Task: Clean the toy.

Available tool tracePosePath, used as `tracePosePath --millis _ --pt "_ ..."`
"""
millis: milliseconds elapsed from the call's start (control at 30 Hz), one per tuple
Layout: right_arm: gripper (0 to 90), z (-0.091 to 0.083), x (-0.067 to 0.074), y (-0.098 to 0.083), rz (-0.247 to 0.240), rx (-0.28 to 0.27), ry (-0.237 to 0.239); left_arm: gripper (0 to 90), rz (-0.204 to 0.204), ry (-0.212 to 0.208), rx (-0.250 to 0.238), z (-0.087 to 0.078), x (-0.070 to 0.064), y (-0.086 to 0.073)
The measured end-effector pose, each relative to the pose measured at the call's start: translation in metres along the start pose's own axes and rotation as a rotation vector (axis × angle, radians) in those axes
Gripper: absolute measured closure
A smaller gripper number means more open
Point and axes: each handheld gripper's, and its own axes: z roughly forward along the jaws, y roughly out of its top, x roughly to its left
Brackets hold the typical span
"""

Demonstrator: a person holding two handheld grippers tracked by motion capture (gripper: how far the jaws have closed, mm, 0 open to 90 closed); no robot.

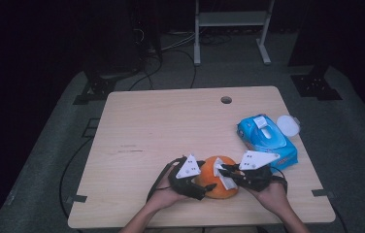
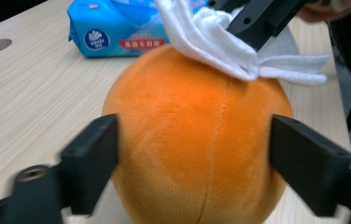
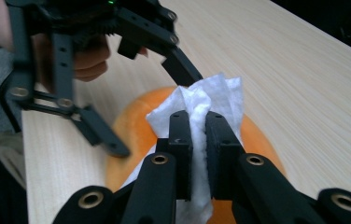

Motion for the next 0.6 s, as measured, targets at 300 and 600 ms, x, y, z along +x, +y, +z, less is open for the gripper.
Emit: tracePosePath --millis 300,600 --pt "81.2 -0.008 -0.018 -0.016 0.052 0.028 -0.052 15.6 -0.049 -0.007 -0.042 -0.004 0.007 -0.001" --pt "81.2 0.001 -0.009 -0.008 0.022 0.009 0.001 30.7 -0.024 -0.008 -0.025 -0.007 0.012 -0.007"
